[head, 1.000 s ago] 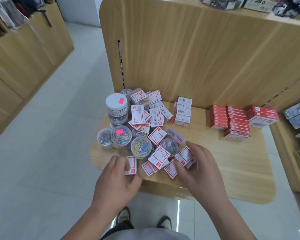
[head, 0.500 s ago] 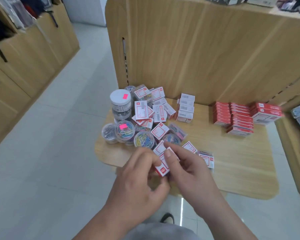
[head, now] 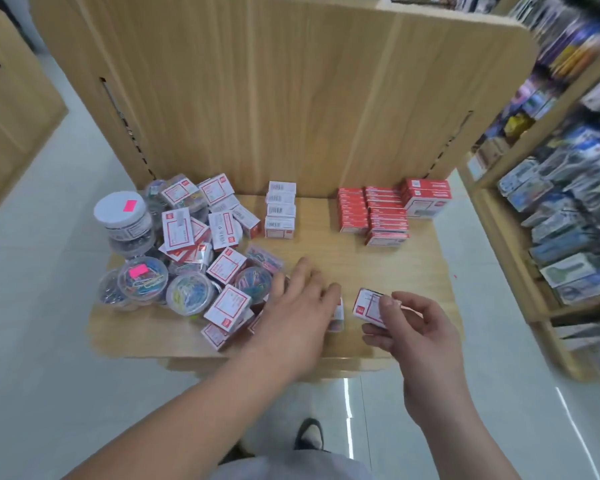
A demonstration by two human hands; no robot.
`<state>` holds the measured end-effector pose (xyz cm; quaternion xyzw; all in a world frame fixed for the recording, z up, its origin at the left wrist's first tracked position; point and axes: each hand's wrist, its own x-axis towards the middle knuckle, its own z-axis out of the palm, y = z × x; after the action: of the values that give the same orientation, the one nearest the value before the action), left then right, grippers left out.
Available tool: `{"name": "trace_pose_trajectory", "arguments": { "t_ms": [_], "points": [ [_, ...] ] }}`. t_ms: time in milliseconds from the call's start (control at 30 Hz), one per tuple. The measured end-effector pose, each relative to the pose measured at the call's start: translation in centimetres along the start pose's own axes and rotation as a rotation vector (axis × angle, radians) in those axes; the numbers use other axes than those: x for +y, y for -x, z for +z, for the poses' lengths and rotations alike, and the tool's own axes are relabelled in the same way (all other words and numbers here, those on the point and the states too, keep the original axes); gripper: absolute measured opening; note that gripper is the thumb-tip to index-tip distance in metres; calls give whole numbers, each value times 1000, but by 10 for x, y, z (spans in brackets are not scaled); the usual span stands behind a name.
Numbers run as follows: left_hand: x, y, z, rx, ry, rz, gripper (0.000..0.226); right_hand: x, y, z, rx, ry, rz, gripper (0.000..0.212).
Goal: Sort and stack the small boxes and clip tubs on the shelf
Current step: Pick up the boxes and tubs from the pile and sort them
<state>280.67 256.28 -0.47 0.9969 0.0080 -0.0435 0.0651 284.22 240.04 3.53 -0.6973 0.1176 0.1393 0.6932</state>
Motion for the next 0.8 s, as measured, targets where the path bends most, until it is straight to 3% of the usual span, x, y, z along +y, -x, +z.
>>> {"name": "trace_pose_trajectory", "arguments": {
  "t_ms": [133, 267, 367, 600, 733, 800],
  "points": [
    [-2, -17, -2, -42, -43, 5, 67, -3, -8, -8, -9, -14, -4, 21],
    [0, 5, -17, 213, 199, -92, 57, -7, -9, -2, -32, -42, -12, 22],
    [-2, 49, -33, 402, 411, -193, 61, -13, 0, 13, -76, -70, -40, 19],
    [-51, 177, -45, 562, 396, -516, 61, -8, 32, 76, -267, -46, -113, 21],
    [-101, 213, -15, 515, 342, -830, 56, -4, 41, 104, -333, -17, -131, 21],
    [-121, 208, 6, 422, 352, -871, 56, -5, 41, 111, -342, -30, -121, 23]
  ]
}}
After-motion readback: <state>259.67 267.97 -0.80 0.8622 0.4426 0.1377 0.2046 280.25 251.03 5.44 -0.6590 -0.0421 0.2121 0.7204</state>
